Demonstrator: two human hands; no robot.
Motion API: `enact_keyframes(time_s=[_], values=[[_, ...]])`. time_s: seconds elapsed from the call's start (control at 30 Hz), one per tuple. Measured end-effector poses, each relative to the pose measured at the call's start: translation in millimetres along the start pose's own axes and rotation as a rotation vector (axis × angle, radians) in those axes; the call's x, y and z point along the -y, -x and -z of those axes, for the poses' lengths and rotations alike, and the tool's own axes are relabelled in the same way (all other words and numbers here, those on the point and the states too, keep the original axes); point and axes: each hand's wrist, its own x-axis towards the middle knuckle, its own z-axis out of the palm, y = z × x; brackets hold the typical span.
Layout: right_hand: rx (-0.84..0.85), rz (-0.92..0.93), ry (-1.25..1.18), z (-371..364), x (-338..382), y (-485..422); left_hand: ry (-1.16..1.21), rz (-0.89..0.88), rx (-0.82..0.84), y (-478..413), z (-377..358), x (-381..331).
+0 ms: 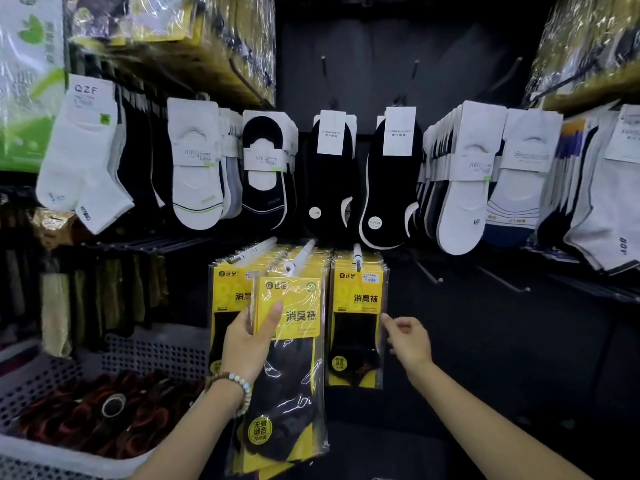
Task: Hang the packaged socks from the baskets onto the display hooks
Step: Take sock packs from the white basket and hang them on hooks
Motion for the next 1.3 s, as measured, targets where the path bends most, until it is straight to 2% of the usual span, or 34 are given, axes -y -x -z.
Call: enact_keyframes(time_s=[0.1,0.17,0.23,0.37,0.57,0.7,0.87,0.97,1.13,1.3], values=[[0.270,0.126,-0.078,-3.2,21.3,36.9,0.021,0.028,0.059,8.0,-7.0,-2.5],[0.356,0.187,-0.143,-7.8,34.0,60.6,0.049,0.036,0.093,15.7,-14.2,-6.8],[0.375,0.217,-0.171,-11.7,40.8,79.0,0.076,0.043,0.103,23.7,-21.7,-10.9],[0.298,0.188,-0.264,-11.1,43.1,93.7,0.066,0.066,0.078,34.2,-32.0,-16.6],[0.447,0.067,-0.361,6.5,38.2,89.0,0.040,0.061,0.122,36.5,-28.1,-15.0],[0.400,0.041,-0.342,11.5,29.5,80.2,-0.020,0.006,0.148,27.9,-22.5,-8.3],[0.216,-0.006,-0.363,24.4,25.3,58.3,-0.036,-0.038,0.026,12.3,-8.8,-9.5],[0.130,0.042,-0.336,26.9,33.1,39.6,-0.063,-0.074,0.000,0.1,1.0,-5.1],[0.157,0.182,-0.218,7.2,45.9,14.6,-0.088,-0.074,-0.041,-14.1,6.1,1.3],[0.130,0.117,-0.254,-18.1,39.6,-3.6,-0.083,-0.076,-0.044,-19.2,3.9,4.3]])
